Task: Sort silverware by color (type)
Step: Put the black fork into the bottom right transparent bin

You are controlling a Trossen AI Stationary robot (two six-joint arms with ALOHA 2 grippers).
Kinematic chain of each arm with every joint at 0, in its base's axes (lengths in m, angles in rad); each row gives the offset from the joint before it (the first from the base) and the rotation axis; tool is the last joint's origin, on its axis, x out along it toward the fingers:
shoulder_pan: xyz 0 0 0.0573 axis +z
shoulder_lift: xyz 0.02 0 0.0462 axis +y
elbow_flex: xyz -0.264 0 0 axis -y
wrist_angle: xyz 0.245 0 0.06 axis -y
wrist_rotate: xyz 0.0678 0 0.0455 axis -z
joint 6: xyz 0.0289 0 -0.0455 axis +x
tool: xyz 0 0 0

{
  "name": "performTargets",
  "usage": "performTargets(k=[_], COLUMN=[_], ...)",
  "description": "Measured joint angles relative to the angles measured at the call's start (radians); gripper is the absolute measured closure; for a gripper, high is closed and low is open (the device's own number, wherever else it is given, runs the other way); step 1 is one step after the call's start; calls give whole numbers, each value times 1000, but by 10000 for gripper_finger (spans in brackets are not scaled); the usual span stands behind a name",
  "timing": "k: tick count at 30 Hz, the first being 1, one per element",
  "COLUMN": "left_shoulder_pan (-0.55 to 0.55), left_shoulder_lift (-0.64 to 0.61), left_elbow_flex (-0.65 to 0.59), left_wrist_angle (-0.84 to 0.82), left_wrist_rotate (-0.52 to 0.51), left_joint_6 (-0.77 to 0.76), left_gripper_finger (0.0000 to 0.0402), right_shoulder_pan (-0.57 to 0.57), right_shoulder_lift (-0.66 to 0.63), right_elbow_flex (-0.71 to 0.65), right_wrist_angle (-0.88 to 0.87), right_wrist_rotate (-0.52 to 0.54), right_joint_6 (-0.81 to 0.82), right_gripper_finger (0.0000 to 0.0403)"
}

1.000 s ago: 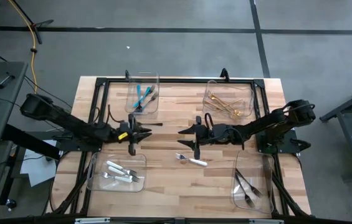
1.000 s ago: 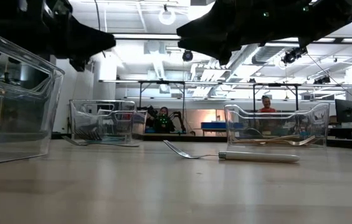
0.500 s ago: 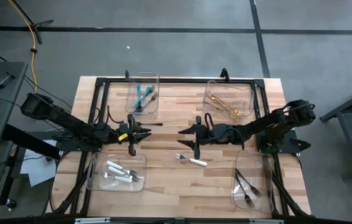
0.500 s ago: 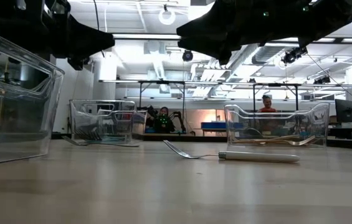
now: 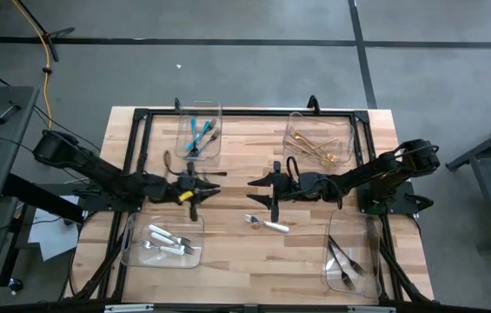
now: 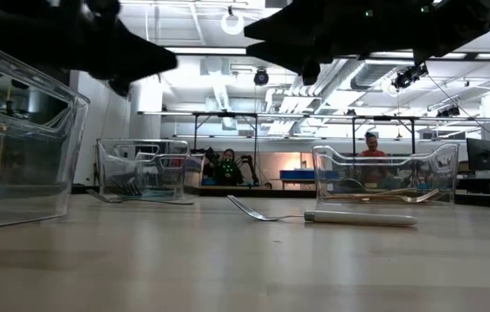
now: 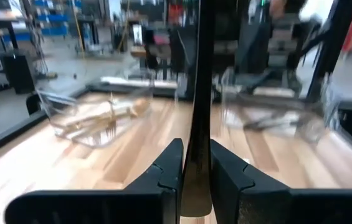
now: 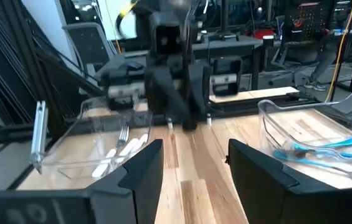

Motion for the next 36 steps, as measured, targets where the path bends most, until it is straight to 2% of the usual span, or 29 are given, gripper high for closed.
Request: performTargets(k=[3, 9, 15, 24, 28, 32, 36], left_shoulder_pan=[0, 9, 19, 56, 56, 56, 56], left_shoulder_lift=[88, 281, 433, 472, 472, 472, 472], left_elbow_flex=[76, 209, 322, 334, 334, 334, 334], left_wrist_angle=[-61, -25, -26, -22, -13, -6, 16], left_wrist_rotate=[2, 2, 32, 103, 121, 126, 128], left_joint_6=[-1, -1, -4, -64, -71, -80, -81], left_gripper_finger=[363, 363, 363, 363, 363, 363, 363], right_shoulder_pan=[0, 1, 1, 3, 3, 2, 2], right_shoulder_lift=[0, 6, 67, 82, 88, 88, 88], right_elbow_flex=[0, 0, 11, 57, 68, 68, 68], right_wrist_angle=[14, 27, 85, 72, 51, 42, 29], right_wrist_rotate=[0, -9, -12, -72, -56, -53, -49], right_joint_6=[21, 36, 54, 51, 58, 65, 77], right_gripper_finger=[226, 226, 226, 226, 229, 274, 374])
